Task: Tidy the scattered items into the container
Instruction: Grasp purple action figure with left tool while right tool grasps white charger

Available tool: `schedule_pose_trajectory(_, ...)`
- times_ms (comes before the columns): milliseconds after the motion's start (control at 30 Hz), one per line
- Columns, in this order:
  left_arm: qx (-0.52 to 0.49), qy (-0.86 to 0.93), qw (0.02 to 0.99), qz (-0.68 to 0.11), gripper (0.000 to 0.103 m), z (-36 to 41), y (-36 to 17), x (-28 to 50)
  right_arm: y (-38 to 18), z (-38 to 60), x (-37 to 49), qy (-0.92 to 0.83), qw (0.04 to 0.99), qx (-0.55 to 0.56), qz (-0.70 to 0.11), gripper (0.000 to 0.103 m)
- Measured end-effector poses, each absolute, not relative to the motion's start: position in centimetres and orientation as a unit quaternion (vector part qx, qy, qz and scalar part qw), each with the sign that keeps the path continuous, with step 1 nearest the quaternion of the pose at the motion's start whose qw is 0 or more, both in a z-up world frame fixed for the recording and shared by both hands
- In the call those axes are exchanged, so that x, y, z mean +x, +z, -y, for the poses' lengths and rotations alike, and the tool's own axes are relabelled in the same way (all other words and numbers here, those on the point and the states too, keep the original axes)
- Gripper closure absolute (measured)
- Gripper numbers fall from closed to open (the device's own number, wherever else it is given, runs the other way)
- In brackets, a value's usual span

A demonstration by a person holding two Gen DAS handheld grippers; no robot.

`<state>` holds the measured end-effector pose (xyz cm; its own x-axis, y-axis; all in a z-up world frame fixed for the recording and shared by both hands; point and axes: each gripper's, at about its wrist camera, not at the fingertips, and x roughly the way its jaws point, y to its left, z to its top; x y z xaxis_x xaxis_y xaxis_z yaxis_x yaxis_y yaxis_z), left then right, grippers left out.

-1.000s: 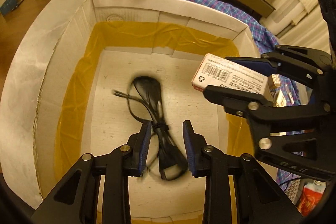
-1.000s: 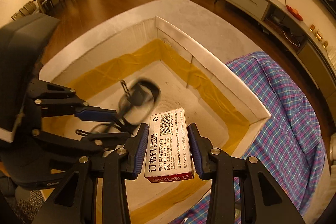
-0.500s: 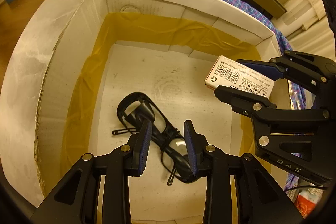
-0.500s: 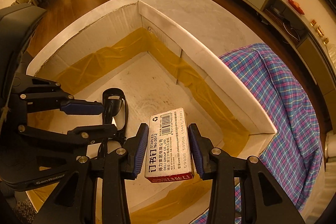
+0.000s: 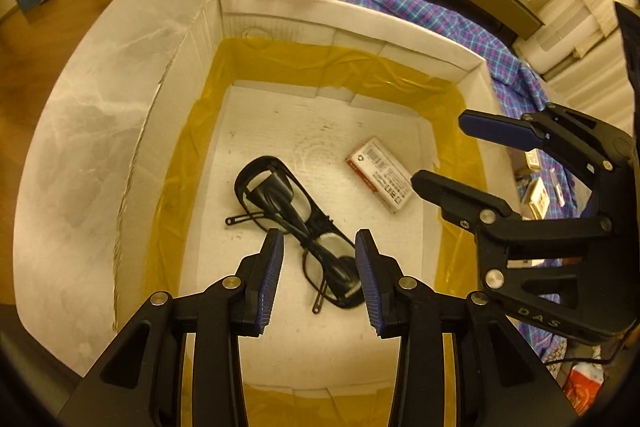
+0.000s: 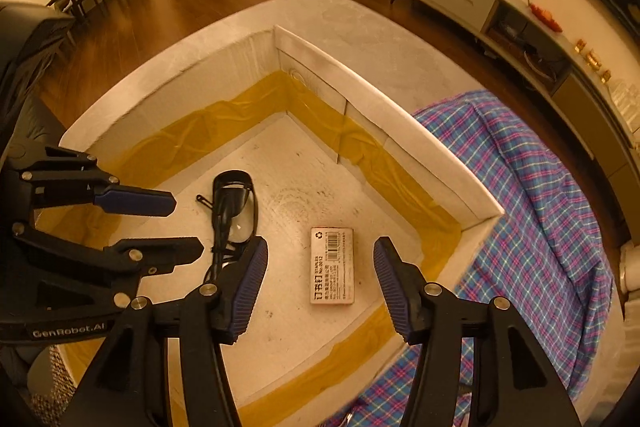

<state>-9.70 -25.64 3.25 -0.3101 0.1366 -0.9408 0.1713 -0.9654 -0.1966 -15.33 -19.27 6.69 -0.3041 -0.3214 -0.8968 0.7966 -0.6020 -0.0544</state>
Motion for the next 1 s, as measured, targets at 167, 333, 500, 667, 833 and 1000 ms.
schedule_pose_trajectory(167, 0.581, -0.805, 0.014, -0.117, 0.064, 24.8, 4.0, -8.2, 8.5, 18.0, -13.3, -0.782, 0.37, 0.436, -0.248, 0.043)
schedule_pose_trajectory(333, 0.571, -0.815, 0.016, -0.099, 0.064, 23.7, 5.3, -6.9, 9.9, 16.9, -11.3, -0.794, 0.376, 0.414, -0.237, 0.04)
schedule_pose_trajectory(500, 0.554, -0.829, 0.017, -0.078, 0.064, 22.3, 6.9, -5.4, 10.8, 15.6, -10.0, -0.802, 0.381, 0.403, -0.221, 0.039)
schedule_pose_trajectory(667, 0.528, -0.847, 0.016, -0.054, 0.064, 20.6, 8.2, -3.7, 11.5, 13.8, -8.8, -0.809, 0.388, 0.396, -0.195, 0.039)
schedule_pose_trajectory(833, 0.498, -0.866, 0.012, -0.028, 0.064, 18.4, 8.8, -1.6, 12.0, 11.0, -6.9, -0.822, 0.406, 0.372, -0.146, 0.039)
schedule_pose_trajectory(1000, 0.465, -0.885, 0.006, -0.002, 0.064, 15.5, 9.0, 0.9, 11.7, 7.7, -4.2, -0.839, 0.415, 0.337, -0.1, 0.039)
